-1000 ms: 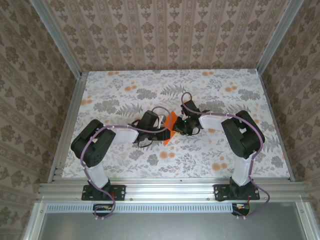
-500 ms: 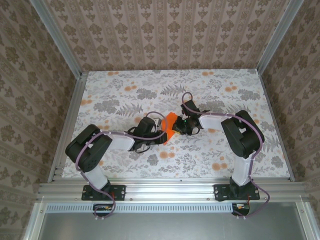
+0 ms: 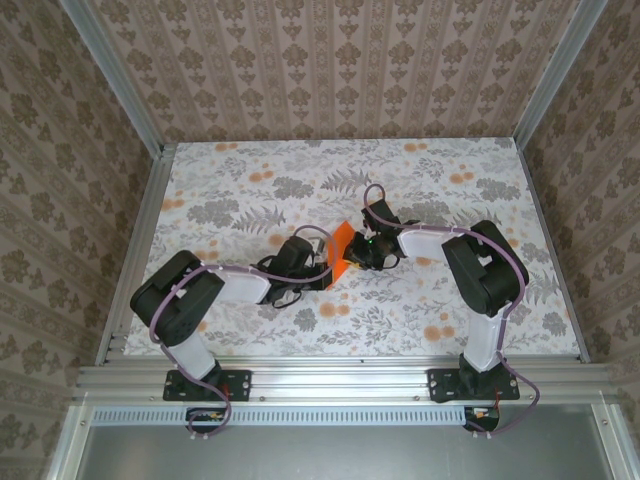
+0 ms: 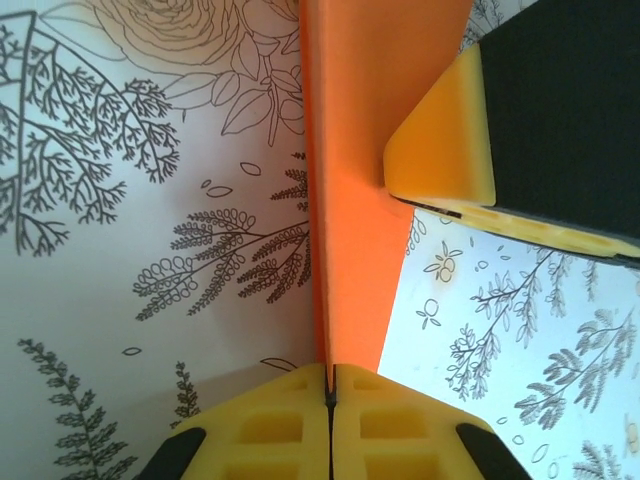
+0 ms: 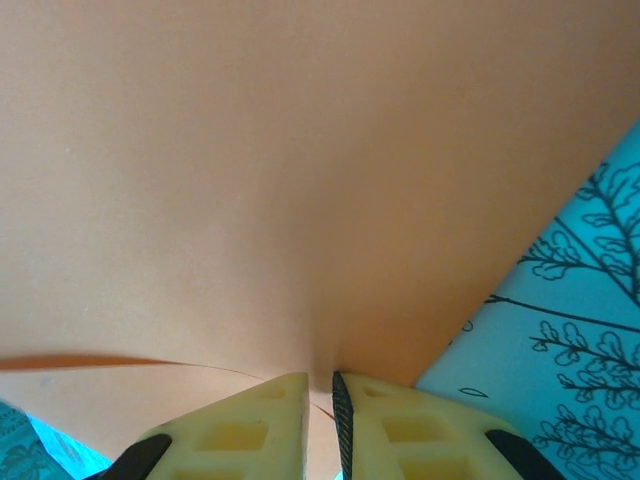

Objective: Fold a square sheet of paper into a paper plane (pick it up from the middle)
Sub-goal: Fold the wing for the fifth time at the center of the table.

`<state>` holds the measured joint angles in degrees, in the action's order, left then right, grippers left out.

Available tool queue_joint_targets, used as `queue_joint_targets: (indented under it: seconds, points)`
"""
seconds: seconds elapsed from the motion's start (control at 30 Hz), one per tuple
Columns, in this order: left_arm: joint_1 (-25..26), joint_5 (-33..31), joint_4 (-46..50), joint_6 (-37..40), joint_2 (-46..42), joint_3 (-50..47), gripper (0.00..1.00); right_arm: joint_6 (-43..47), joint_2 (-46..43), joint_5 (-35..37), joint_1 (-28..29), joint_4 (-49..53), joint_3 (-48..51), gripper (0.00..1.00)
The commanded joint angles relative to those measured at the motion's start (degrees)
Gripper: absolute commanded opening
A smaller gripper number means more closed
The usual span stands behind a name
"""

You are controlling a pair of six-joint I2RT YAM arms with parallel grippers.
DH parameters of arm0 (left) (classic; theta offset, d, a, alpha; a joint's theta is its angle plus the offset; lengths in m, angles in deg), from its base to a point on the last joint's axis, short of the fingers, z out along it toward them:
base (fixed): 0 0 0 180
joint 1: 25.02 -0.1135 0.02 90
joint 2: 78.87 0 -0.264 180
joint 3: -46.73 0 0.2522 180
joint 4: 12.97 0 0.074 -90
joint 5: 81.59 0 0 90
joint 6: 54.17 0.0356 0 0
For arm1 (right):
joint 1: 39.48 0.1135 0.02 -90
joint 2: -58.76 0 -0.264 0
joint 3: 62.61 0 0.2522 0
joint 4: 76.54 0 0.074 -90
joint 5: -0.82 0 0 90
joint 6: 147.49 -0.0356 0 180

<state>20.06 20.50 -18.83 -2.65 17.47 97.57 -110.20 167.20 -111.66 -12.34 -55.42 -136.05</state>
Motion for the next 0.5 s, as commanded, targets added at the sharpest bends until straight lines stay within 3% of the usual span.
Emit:
queue_joint_targets:
  seconds: [0.0, 0.47]
  points:
    - [0.4, -2.9, 6.4, 6.3, -1.5, 1.7, 0.05, 0.2, -1.1, 0.9, -1.3, 1.7, 0.8, 0.21]
    - [3.5, -7.3, 12.5, 26.7, -0.4, 4.9, 0.02, -5.4, -9.4, -3.6, -3.7, -0.9, 2.2, 0.37]
